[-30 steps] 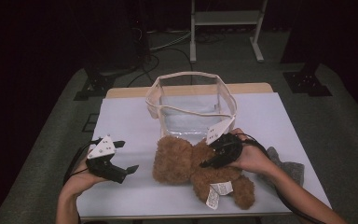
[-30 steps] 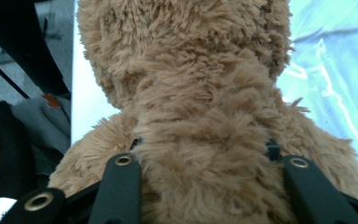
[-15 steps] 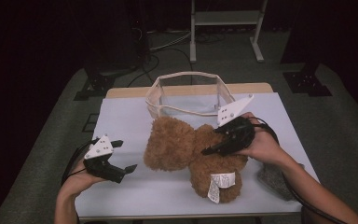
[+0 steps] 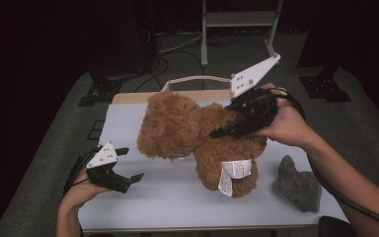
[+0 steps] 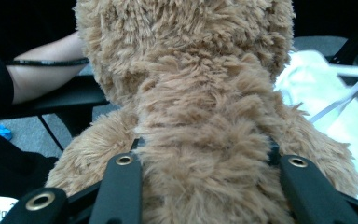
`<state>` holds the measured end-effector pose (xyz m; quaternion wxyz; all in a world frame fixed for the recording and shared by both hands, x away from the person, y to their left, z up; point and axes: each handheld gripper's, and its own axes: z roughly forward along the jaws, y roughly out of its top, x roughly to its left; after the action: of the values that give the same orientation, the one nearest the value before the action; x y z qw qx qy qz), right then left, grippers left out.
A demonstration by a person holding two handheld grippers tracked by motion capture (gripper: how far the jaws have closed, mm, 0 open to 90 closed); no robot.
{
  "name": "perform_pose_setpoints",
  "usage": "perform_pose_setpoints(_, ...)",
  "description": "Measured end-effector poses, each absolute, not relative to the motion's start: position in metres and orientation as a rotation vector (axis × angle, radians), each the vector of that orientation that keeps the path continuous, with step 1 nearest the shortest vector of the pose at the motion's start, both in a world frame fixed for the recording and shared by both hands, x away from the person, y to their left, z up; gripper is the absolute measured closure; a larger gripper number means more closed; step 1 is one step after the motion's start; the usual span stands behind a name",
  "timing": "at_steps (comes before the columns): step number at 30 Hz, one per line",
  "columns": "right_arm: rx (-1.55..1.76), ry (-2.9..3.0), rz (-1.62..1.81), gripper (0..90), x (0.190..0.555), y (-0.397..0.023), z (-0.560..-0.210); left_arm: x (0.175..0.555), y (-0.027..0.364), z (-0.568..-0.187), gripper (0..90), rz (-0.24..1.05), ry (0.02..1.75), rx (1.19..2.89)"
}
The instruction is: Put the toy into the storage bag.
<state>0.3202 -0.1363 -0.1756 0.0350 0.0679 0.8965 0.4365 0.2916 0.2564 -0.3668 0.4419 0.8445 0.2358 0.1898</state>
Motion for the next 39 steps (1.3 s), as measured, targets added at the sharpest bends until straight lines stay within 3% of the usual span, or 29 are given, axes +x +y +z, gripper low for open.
perform_pose_setpoints(17,0.181,2.690,1.299,58.0,0.345,-0.118,-0.081,0.292,0.260,-0.367,3.0,0.474,0.594,2.095)
perform_pose_setpoints(39,0.302,2.697,1.245,57.8,0.477,-0.094,-0.084,0.291,0.267,-0.370,3.0,0.471,0.616,2.093)
